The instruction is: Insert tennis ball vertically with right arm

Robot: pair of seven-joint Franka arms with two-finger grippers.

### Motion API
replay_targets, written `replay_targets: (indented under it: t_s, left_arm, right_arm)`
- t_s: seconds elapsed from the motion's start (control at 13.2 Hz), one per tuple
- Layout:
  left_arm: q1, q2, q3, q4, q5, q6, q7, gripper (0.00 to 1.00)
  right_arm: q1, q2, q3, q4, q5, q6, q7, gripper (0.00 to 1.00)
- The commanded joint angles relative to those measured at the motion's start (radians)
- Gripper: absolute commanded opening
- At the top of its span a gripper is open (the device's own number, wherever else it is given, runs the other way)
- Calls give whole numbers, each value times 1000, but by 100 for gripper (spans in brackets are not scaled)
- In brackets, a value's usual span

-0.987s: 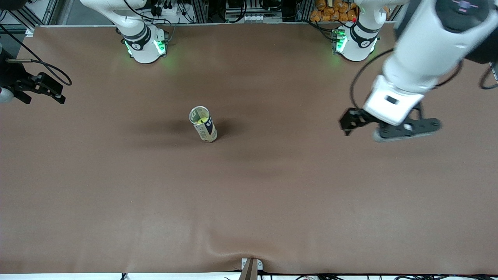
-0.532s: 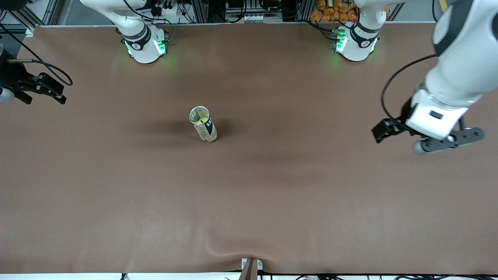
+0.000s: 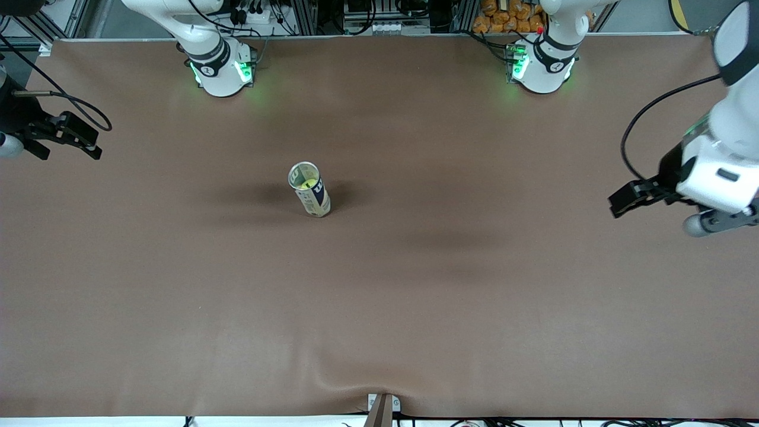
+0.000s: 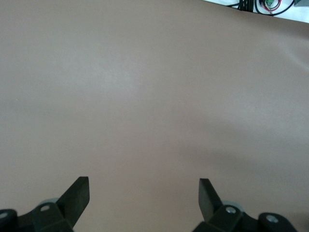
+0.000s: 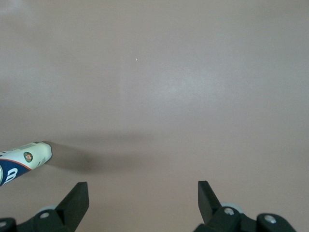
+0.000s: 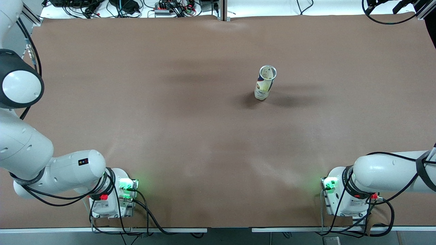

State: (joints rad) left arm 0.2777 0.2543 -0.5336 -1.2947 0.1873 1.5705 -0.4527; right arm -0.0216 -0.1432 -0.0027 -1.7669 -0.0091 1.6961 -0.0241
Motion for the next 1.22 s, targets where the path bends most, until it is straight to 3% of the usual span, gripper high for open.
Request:
replay_targets:
  t_s: [0.0,0.15,0.46,0.76,1.14]
  left_arm:
    - [-75,-99,189,-37,-99,-38,142,100]
    - [-152,-148,341,-84,-153,-56,274,100]
    - [-264,-233,500,-205,-177,-46,354,100]
    - [-262,-368,498,-398,-181,37,354,100]
    - [-255,-420,438,-442,-178,31,358,100]
  right_arm:
    - [-1,1,7,0,-15,5,15,100]
    - [-1,1,7,1,-15,5,15,100]
    - [-1,1,7,1,-15,5,13,100]
    - [-1,1,7,1,-15,4,13,100]
    - [-1,1,7,1,-17,4,3,100]
